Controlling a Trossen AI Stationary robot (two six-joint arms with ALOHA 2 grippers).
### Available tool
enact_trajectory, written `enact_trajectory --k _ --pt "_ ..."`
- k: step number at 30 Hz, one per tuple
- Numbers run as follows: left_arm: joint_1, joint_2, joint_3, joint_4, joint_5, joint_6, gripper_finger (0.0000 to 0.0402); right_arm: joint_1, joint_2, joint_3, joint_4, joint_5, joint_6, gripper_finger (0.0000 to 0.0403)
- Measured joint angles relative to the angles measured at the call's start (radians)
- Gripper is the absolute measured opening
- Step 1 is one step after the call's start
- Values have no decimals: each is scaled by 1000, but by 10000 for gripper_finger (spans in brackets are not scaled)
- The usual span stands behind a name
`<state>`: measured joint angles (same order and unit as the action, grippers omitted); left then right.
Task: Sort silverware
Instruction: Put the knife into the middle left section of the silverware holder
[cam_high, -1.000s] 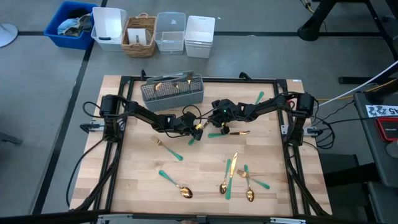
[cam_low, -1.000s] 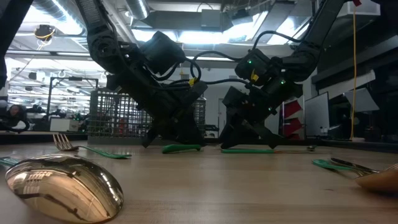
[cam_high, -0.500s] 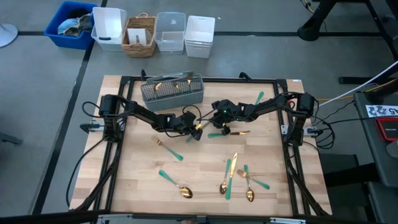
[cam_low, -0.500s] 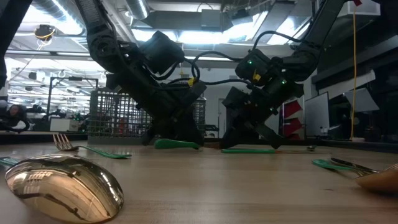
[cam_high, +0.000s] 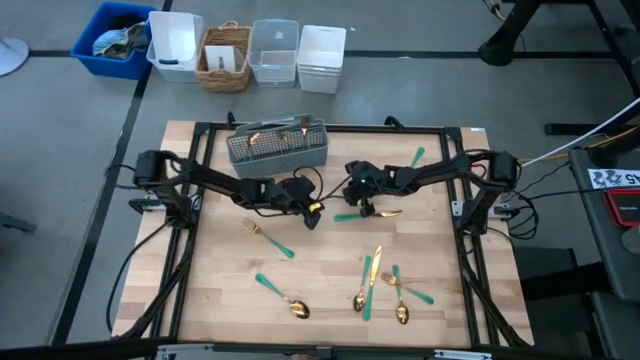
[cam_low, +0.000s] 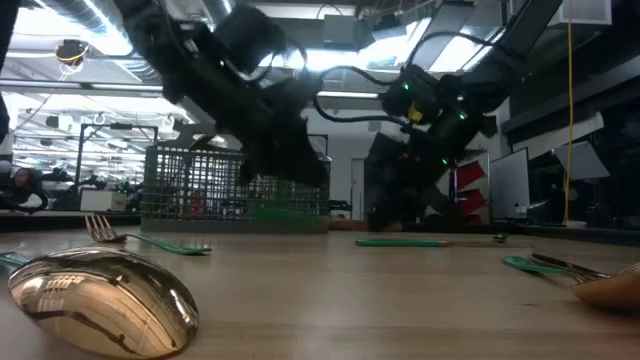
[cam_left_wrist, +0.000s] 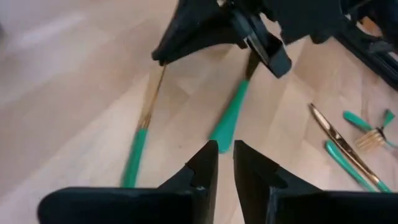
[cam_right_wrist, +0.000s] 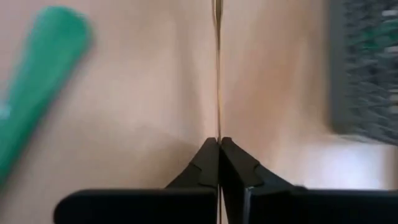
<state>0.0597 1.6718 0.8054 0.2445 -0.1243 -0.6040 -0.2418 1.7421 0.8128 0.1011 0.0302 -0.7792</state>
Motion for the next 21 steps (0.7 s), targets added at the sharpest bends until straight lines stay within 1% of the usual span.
enact_trajectory --k 3,7,9,14,17,21 --pt "-7 -80 -1 -21 -16 51 42 28 -10 58 -88 96 -4 4" --pt "-27 -201 -1 -106 -75 113 42 64 -10 142 -208 174 -14 3" --pt "-45 -268 -1 -159 -144 133 42 85 -10 199 -246 216 -36 3" --pt "-110 -433 -1 -349 -380 140 43 134 -11 354 -376 331 -98 2" --pt "-157 -514 -1 -444 -500 116 43 152 -12 452 -409 416 -191 2" --pt "-216 -588 -1 -554 -613 69 43 157 -12 559 -381 519 -346 2"
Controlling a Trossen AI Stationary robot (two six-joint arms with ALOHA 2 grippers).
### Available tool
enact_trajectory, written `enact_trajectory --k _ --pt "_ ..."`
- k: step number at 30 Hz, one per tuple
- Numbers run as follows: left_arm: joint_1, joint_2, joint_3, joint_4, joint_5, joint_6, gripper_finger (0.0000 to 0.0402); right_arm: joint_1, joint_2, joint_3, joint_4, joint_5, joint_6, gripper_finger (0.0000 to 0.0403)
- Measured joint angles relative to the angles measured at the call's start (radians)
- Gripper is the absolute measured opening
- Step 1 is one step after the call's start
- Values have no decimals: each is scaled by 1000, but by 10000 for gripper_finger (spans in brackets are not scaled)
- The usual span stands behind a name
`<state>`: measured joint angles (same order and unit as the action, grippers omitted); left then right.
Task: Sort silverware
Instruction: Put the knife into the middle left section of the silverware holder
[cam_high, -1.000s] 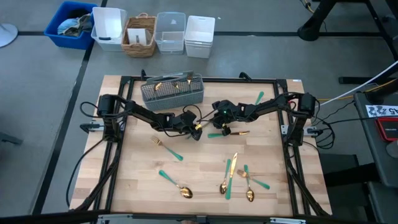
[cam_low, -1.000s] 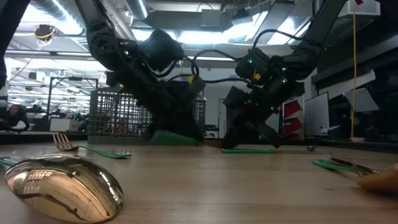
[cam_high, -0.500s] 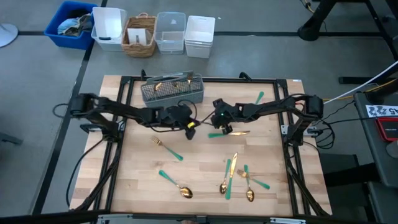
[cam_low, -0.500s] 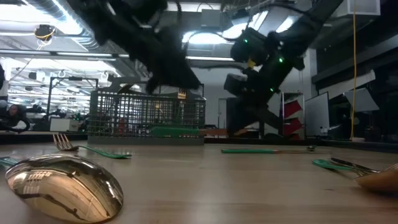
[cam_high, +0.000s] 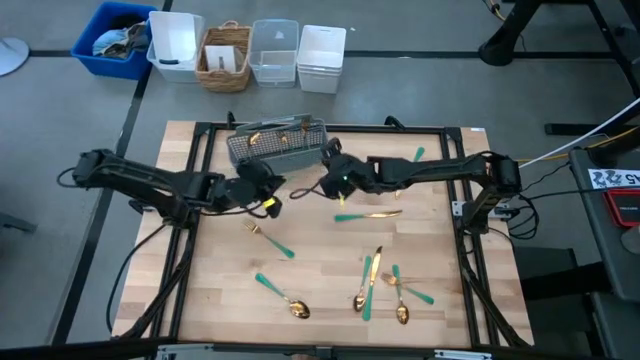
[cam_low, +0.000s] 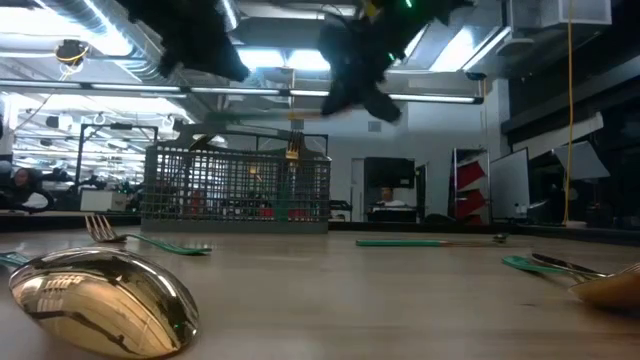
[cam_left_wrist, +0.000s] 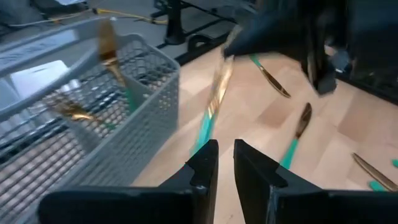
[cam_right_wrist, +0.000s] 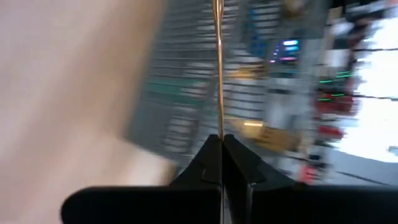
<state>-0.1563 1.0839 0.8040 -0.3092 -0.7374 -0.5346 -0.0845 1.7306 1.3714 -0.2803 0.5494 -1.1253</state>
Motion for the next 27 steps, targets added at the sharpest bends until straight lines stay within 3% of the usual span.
enact_trajectory --k 5,11,16,27 --pt "-59 -37 0 -80 -101 -57 43 -26 2 80 125 42 -217 2" --pt "-100 -38 0 -78 -143 -56 43 -85 4 82 208 22 -474 2" --pt "-117 -38 0 -79 -199 -11 43 -137 32 82 215 17 -616 2" --pt "-117 -37 0 -205 -269 -88 43 -165 166 81 457 15 -870 2"
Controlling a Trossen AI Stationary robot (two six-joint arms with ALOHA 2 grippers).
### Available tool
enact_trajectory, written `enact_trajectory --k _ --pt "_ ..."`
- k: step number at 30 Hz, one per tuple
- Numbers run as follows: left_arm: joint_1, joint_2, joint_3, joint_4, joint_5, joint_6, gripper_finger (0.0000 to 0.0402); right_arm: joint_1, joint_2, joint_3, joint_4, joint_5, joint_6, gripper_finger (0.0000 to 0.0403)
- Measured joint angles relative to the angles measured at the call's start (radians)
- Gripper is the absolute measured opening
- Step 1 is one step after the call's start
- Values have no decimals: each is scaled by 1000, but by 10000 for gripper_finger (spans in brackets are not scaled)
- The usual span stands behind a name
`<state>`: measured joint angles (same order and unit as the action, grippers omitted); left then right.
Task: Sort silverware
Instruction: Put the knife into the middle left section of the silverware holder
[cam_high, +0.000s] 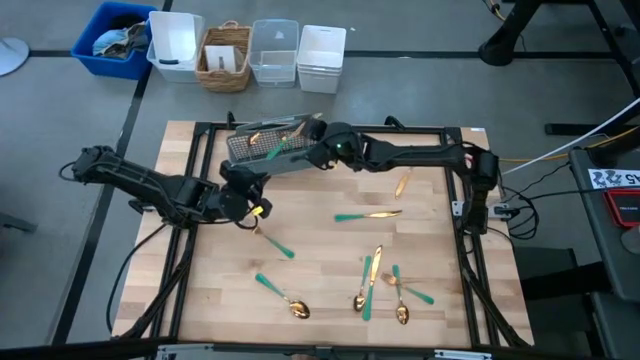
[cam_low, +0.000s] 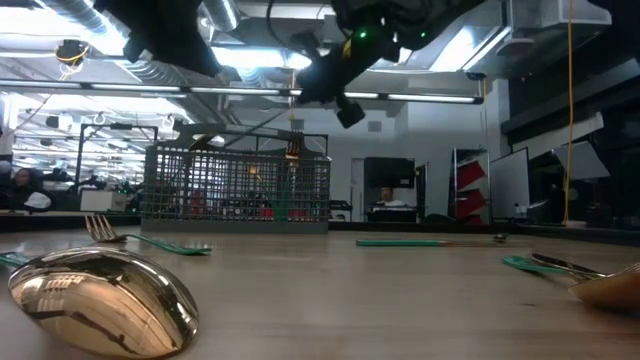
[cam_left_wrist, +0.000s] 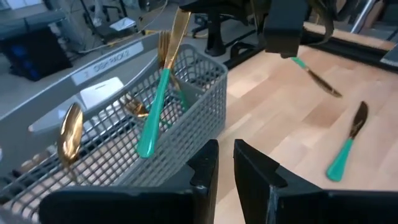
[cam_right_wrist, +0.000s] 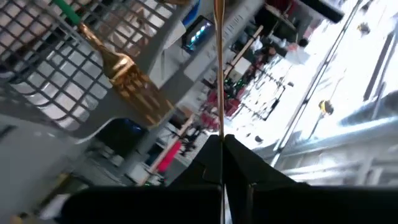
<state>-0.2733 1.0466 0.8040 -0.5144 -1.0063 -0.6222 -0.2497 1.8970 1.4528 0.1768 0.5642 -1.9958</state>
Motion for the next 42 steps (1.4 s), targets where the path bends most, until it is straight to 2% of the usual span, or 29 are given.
enact_trajectory --k 10,15,20,23,32,38,42 --pt "0 0 -1 -61 -2 -51 43 1 85 -1 62 -6 -125 2" --pt "0 0 -1 -61 -2 -49 43 1 102 -2 75 20 -127 2" --pt "0 1 -1 -72 -2 -49 43 14 99 0 251 42 -133 3" --pt "0 1 -1 -88 -1 -59 43 15 99 5 294 38 -133 3" --pt "0 2 -1 -103 -1 -61 43 -31 99 49 171 20 -133 3" --pt "0 2 -1 -103 -1 -61 43 -69 98 49 31 -65 -129 3" --pt "0 2 -1 -103 0 -60 43 -67 98 49 2 -123 -130 4"
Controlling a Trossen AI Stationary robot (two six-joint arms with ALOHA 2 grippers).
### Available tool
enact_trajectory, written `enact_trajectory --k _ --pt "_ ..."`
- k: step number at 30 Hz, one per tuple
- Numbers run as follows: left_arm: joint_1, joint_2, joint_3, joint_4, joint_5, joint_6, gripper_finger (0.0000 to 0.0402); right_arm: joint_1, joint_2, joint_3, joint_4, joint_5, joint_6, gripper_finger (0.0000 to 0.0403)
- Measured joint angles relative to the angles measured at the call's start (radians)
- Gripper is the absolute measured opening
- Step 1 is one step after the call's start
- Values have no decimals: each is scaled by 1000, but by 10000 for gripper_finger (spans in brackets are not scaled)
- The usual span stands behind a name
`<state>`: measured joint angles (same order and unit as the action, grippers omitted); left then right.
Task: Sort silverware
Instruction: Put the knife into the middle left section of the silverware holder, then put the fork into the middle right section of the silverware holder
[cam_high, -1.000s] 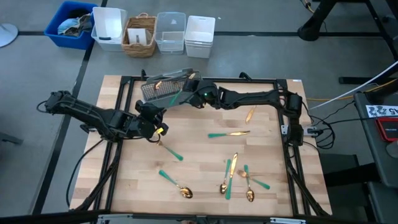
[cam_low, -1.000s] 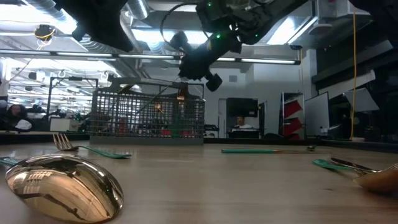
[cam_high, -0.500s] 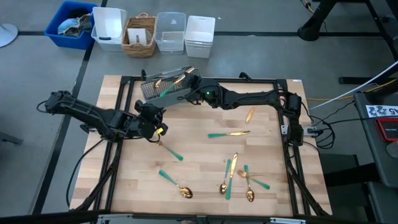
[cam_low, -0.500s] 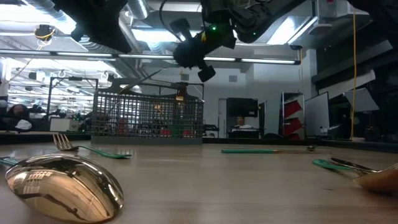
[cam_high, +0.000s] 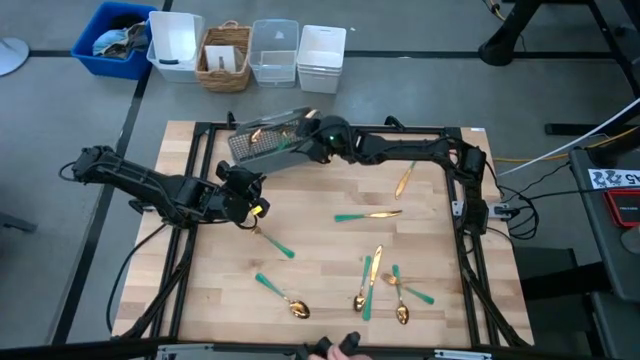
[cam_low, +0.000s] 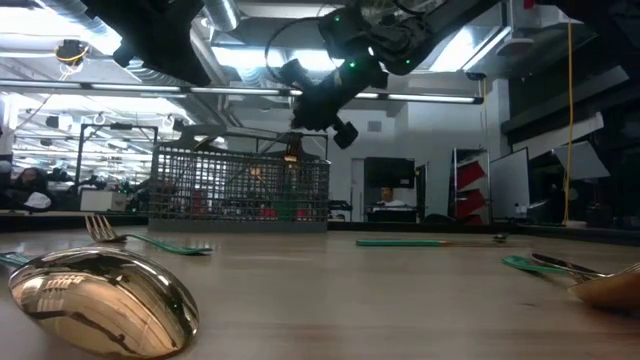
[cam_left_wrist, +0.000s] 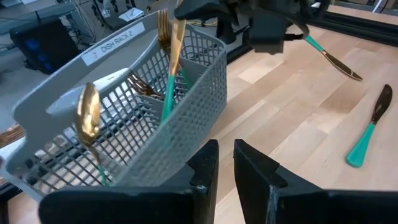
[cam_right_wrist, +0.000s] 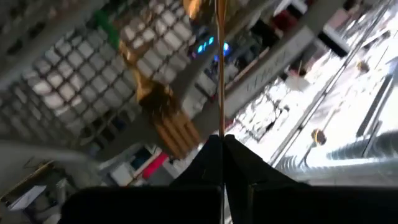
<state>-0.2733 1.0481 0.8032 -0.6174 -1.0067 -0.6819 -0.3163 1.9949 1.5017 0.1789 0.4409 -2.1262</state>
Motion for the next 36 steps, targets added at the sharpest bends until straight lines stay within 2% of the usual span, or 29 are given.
enact_trajectory --k 7,15,18,23,27,32,36 --pt "0 0 0 0 0 0 43 3 0 0 4 -124 1 42" --pt "0 0 0 -1 1 0 43 3 0 0 4 -115 33 86" --pt "0 0 0 0 16 0 43 14 0 -1 25 -62 107 88" --pt "-5 0 0 0 143 26 43 59 -3 -1 144 162 255 75" --pt "-18 0 0 1 299 2 43 92 -33 -1 137 265 316 67" --pt "-42 0 0 1 496 -209 43 118 -94 -1 59 345 469 62" --pt "-70 10 0 1 594 -420 43 113 -161 -1 -113 399 676 62"
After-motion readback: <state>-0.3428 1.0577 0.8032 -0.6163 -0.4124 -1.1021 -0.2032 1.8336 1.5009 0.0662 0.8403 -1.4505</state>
